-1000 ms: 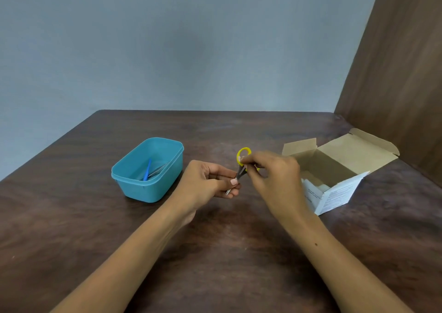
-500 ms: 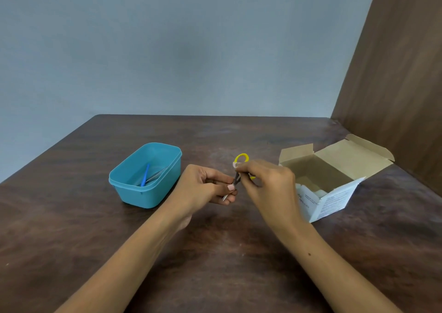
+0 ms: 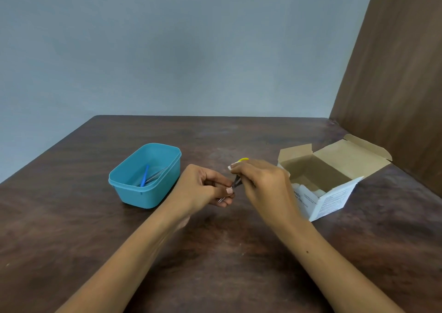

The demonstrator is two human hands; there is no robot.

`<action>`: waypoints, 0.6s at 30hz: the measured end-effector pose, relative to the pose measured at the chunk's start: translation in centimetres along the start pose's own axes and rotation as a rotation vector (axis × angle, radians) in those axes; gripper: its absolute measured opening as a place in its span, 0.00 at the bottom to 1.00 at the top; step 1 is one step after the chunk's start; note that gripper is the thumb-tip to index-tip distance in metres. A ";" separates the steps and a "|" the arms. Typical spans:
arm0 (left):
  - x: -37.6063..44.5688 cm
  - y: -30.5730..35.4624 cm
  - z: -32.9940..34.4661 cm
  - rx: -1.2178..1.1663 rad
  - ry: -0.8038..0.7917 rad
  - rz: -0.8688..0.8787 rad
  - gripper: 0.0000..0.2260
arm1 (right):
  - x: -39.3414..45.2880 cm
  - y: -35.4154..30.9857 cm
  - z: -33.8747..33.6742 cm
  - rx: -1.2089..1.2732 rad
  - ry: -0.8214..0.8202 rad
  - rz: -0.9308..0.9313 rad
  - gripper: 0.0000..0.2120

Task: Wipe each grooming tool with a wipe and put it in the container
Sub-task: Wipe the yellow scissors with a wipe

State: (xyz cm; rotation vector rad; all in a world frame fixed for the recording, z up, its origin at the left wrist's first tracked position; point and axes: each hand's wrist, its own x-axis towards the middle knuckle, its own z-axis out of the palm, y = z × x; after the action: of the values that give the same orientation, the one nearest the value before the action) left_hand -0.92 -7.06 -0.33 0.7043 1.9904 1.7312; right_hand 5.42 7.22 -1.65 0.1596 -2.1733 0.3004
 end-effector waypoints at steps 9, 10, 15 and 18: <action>0.2 -0.2 0.3 0.065 0.001 0.039 0.06 | 0.5 0.9 -0.2 0.003 0.069 0.115 0.09; 0.2 -0.2 0.3 0.064 0.006 0.039 0.06 | 0.5 0.8 -0.2 0.008 0.090 0.127 0.09; 0.2 -0.2 0.2 0.024 0.024 0.027 0.05 | 0.6 0.9 -0.6 0.048 0.246 0.212 0.10; 0.3 -0.2 0.2 0.011 0.018 0.024 0.04 | 0.5 1.5 -0.9 0.058 0.250 0.232 0.10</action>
State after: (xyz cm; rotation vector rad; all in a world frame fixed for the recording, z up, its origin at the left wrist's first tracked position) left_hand -1.02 -6.73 -0.59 0.7212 2.0131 1.7475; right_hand 5.46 8.92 -0.97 -0.0948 -1.9365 0.4890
